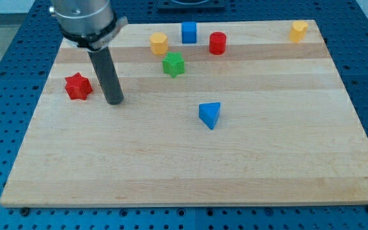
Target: Move the triangle towards the top right slightly
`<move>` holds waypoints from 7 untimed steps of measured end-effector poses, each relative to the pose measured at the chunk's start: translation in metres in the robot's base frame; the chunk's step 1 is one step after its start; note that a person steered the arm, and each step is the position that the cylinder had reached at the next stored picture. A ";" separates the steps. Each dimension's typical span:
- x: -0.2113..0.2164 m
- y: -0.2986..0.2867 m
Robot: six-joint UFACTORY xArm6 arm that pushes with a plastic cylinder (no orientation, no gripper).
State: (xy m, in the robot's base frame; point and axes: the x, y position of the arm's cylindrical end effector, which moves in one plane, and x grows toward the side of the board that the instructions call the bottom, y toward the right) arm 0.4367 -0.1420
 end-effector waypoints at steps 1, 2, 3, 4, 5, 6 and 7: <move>0.031 0.028; 0.049 0.070; 0.049 0.111; 0.049 0.147; 0.049 0.183; 0.040 0.195; 0.033 0.195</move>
State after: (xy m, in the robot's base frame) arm 0.4692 0.0534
